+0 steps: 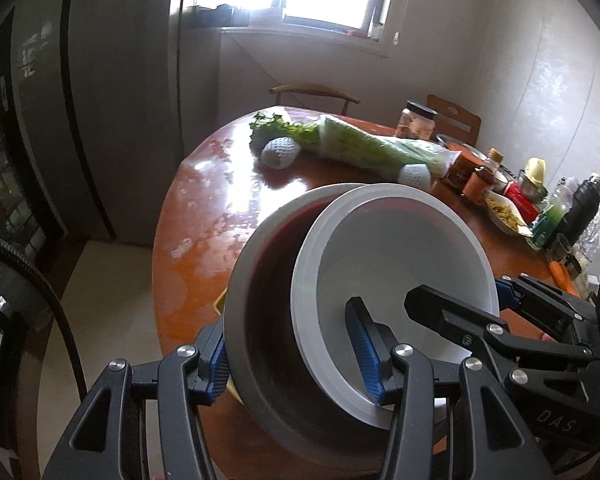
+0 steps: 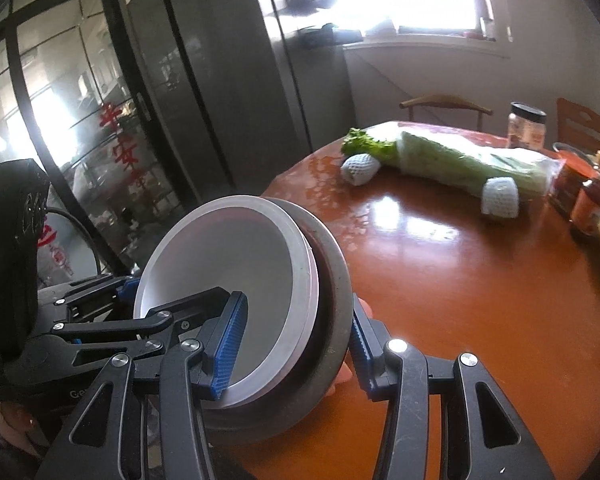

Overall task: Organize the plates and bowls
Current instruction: 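Carry the bowl stack with the left gripper and lower it onto the plate stack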

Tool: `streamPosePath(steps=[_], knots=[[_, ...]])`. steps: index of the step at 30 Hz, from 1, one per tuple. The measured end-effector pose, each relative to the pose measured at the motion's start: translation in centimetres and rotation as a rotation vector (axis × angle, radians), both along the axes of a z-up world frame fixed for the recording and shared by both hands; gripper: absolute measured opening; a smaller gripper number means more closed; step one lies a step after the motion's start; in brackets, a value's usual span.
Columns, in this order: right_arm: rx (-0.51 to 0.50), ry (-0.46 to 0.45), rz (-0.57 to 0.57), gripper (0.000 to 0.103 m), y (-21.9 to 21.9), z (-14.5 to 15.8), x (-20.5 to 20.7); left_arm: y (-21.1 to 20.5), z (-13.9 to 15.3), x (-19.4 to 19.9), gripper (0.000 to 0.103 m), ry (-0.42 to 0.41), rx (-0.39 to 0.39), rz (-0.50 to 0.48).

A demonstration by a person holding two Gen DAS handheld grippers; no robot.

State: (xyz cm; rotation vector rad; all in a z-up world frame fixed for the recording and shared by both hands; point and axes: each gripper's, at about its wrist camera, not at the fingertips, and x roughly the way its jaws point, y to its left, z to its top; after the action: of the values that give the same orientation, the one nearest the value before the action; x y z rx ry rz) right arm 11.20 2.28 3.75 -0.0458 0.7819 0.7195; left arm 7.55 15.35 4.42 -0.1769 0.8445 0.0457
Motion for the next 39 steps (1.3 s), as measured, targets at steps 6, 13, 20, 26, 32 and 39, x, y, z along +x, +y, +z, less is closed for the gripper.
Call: streamPosePath(steps=[6,13,20,26,32,39], knots=[[-0.018,0.038,0.017,0.051,1.2,-1.8,0.8,0.9,-2.1,0.7,0.052,0.047,-0.010,0.020],[-0.031,0.078,0.026,0.051,1.8,-3.6,1.7,1.3,-3.6,1.2,0.052,0.078,-0.016,0.025],[-0.036,0.092,0.028,0.051,2.0,-4.4,2.0,1.4,-4.3,1.7,0.052,0.088,-0.018,0.026],[-0.040,0.097,0.027,0.051,2.2,-4.6,2.0,1.5,-4.7,1.8,0.052,0.090,-0.017,0.026],[-0.047,0.103,0.025,0.051,2.2,-5.0,2.2,1.7,-5.3,1.9,0.051,0.093,-0.018,0.027],[-0.055,0.096,0.027,0.051,2.3,-5.3,2.1,1.7,-5.5,1.8,0.052,0.087,-0.022,0.024]])
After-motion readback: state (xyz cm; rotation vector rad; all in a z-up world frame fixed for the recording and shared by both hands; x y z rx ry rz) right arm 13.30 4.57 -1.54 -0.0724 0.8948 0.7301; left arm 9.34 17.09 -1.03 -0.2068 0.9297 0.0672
